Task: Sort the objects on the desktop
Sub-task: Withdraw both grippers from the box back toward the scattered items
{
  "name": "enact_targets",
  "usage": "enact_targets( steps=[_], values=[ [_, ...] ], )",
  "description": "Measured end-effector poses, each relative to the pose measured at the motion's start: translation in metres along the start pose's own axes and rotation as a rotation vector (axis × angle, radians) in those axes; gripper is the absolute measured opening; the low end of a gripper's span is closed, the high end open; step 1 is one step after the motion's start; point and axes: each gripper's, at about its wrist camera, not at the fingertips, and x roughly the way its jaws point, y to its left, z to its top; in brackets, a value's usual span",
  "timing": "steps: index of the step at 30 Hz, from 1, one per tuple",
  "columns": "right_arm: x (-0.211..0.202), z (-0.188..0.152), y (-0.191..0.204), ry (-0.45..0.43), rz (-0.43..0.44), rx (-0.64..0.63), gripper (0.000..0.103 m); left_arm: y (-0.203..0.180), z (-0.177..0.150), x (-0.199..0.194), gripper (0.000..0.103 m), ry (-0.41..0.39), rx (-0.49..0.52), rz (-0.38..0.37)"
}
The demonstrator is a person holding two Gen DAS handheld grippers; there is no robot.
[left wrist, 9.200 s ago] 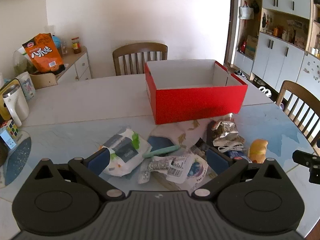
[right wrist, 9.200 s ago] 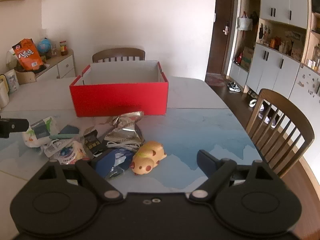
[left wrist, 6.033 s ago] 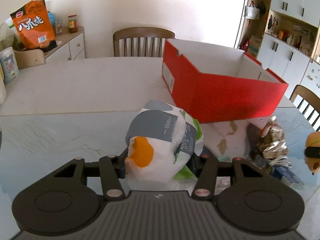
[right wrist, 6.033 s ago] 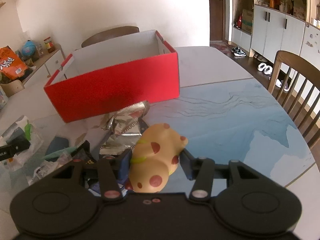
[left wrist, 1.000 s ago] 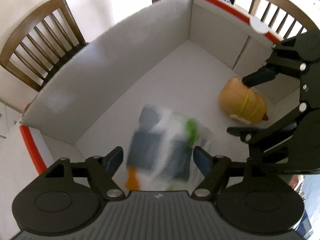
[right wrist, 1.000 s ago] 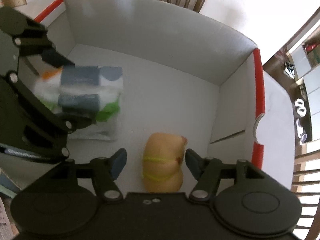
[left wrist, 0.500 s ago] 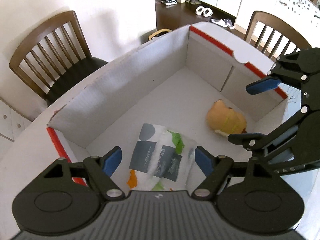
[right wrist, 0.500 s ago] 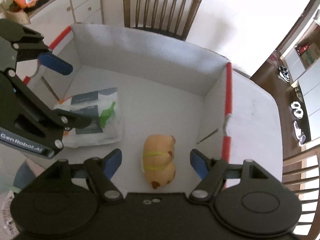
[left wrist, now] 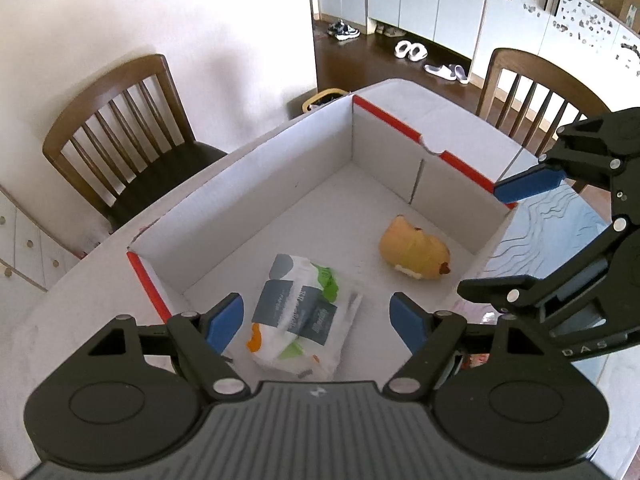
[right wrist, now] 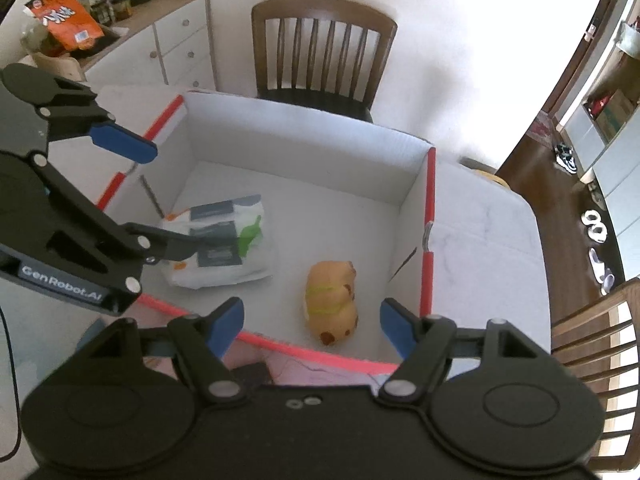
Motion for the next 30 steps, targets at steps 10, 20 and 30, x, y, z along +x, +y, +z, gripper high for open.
enact_targets(
  steps=[10,20,30],
  values=[
    [-0.028,-0.023,0.012,-0.052,0.012,-0.009,0.075,-0.016,-0.02,-0.031,0.08,-0.057,-0.022,-0.012],
    [-0.058,-0.048,0.012,-0.12,0.034,0.02,0.075,-0.028,-0.05,-0.064,0.08,-0.144,-0.077,-0.006],
    [-0.08,-0.086,0.024,-0.176,0.018,0.021,0.075,-0.042,-0.087,-0.093,0.08,-0.229,-0.116,0.026]
  ],
)
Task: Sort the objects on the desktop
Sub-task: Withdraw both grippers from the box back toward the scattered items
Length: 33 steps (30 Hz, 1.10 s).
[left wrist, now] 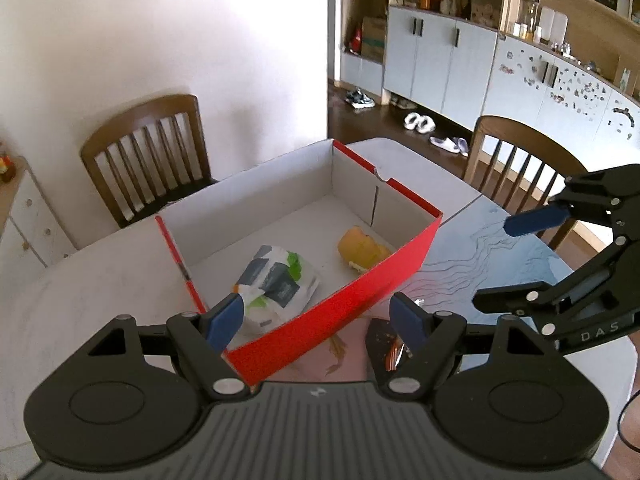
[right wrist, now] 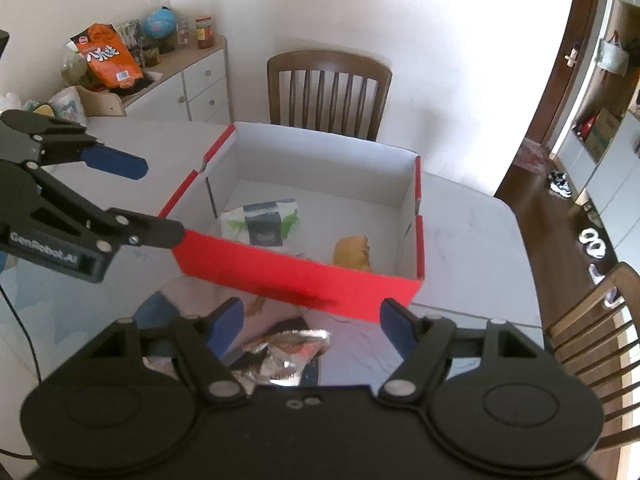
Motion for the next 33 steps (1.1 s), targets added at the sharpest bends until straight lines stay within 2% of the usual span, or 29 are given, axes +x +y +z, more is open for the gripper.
enact_targets(
  steps=[10,18,25,30,33],
  values=[
    [-0.011,-0.034,0.017,-0.04,-0.039,0.0,0.075,-0.014,-0.046,-0.025,0.08,-0.071,0.002,0.037],
    [-0.009,-0.058,0.03,-0.041,-0.054,-0.002,0.075,-0.011,-0.081,-0.027,0.08,-0.064,-0.005,-0.006],
    [-0.008,-0.073,0.045,-0.051,-0.09,0.046,0.075,-0.01,-0.11,-0.028,0.08,-0.078,0.035,-0.026],
    [-0.002,-0.083,0.055,-0.059,-0.129,0.145,0.075,-0.005,-0.134,-0.021,0.08,-0.088,0.059,-0.033],
    [0.006,-0.091,0.06,-0.052,-0.149,0.199,0.074,-0.003,-0.148,-0.019,0.08,-0.099,0.118,-0.06]
  ],
)
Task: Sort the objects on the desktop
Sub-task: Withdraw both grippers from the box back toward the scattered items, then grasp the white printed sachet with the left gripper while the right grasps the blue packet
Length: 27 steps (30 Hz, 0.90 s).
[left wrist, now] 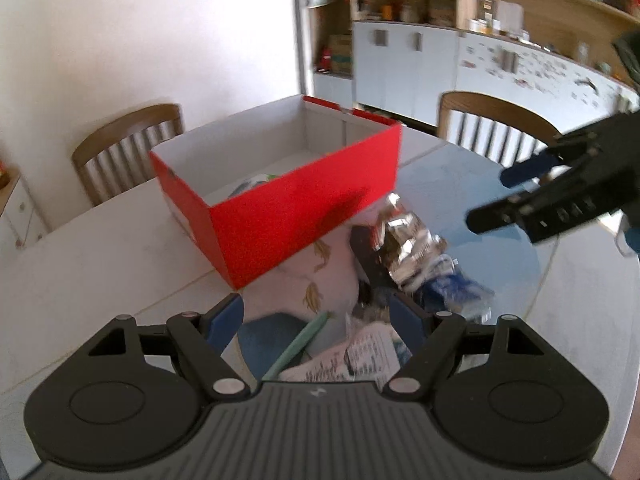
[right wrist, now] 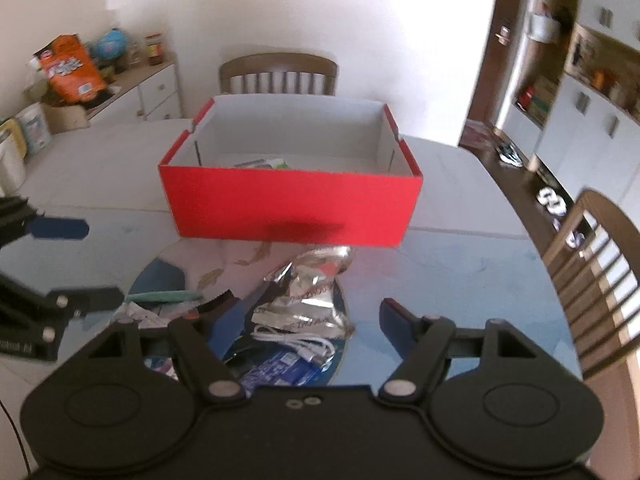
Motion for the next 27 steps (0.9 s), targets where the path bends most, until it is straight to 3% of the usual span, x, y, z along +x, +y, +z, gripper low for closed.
enact_targets(
  steps=[17,27],
  values=[
    [0.031,-0.023,0.02,0.059,-0.059,0.081,0.073,0.022,-0.04,0.025,0.08,-0.014,0.148,-0.245],
    [0.057,-0.031,0.026,0.11,-0.093,0.113,0.071,0.051,-0.042,0.05,0.08,-0.027,0.206,-0.407]
  ],
)
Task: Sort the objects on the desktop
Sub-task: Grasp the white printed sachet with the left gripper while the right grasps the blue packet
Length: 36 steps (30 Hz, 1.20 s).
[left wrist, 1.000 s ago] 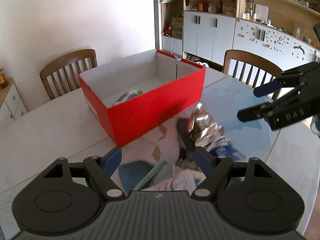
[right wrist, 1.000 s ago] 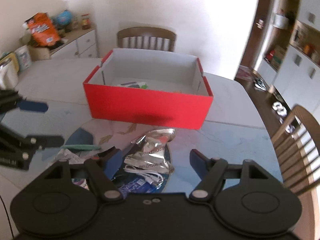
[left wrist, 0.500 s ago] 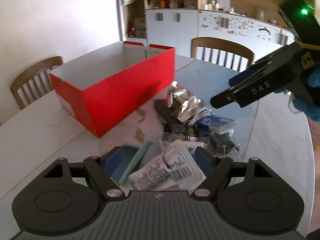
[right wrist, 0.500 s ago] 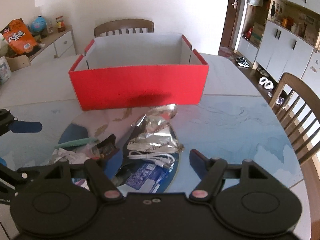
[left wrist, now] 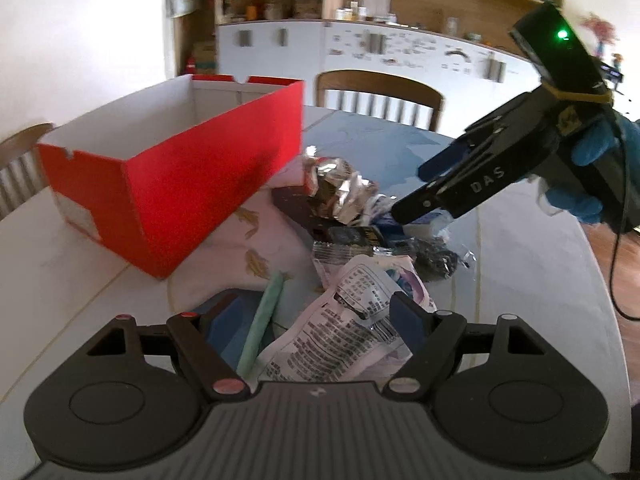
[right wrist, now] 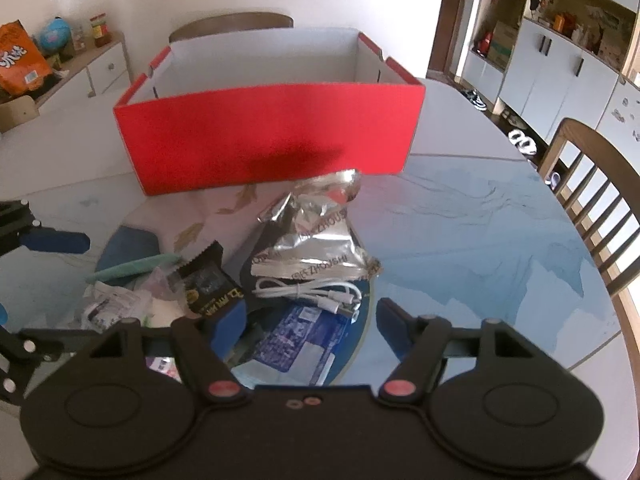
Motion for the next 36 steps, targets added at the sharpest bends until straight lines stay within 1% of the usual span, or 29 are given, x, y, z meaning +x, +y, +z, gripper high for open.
enact_targets(
  steps=[3,4,6,8,10,14,17,20,24,28,30,33,36],
  values=[
    [0.005,-0.002,0.002,0.02,-0.006,-0.002,0.071,0.008,0.0,0.006,0.08,0.01,0.028,-0.048],
    [0.007,-0.002,0.003,0.027,-0.008,-0.005,0.071,0.011,0.001,0.009,0.08,0.012,0.034,-0.054],
    [0.01,-0.004,0.004,0.039,-0.016,-0.01,0.07,0.018,0.003,0.012,0.08,0.019,0.015,-0.083],
    [0.012,-0.004,0.004,0.053,-0.017,-0.005,0.067,0.02,0.006,0.008,0.077,0.007,0.028,-0.083],
    [0.014,-0.005,0.002,0.062,-0.017,0.004,0.067,0.025,0.007,0.0,0.077,0.004,0.028,-0.114],
    [0.017,-0.005,0.002,0.073,-0.011,0.012,0.067,0.027,0.001,-0.005,0.077,0.05,0.063,-0.162],
    [0.02,-0.004,0.003,0.079,-0.014,0.018,0.067,0.025,-0.001,-0.002,0.077,0.057,0.082,-0.18],
    [0.021,-0.003,0.003,0.089,-0.01,0.024,0.067,0.025,-0.001,0.002,0.077,0.084,0.087,-0.234],
    [0.021,-0.004,0.006,0.091,-0.011,0.009,0.067,0.028,-0.003,-0.01,0.077,0.098,0.105,-0.279],
    [0.021,-0.005,0.004,0.096,-0.01,0.016,0.067,0.029,-0.006,-0.003,0.077,0.13,0.158,-0.264],
    [0.022,-0.005,0.005,0.098,-0.01,0.013,0.067,0.032,-0.006,0.005,0.077,0.139,0.164,-0.257],
    [0.024,-0.005,0.006,0.102,-0.015,0.007,0.066,0.036,-0.005,0.014,0.078,0.142,0.142,-0.28],
    [0.026,-0.005,0.005,0.106,-0.017,0.012,0.066,0.033,-0.004,0.019,0.077,0.139,0.157,-0.301]
  ],
)
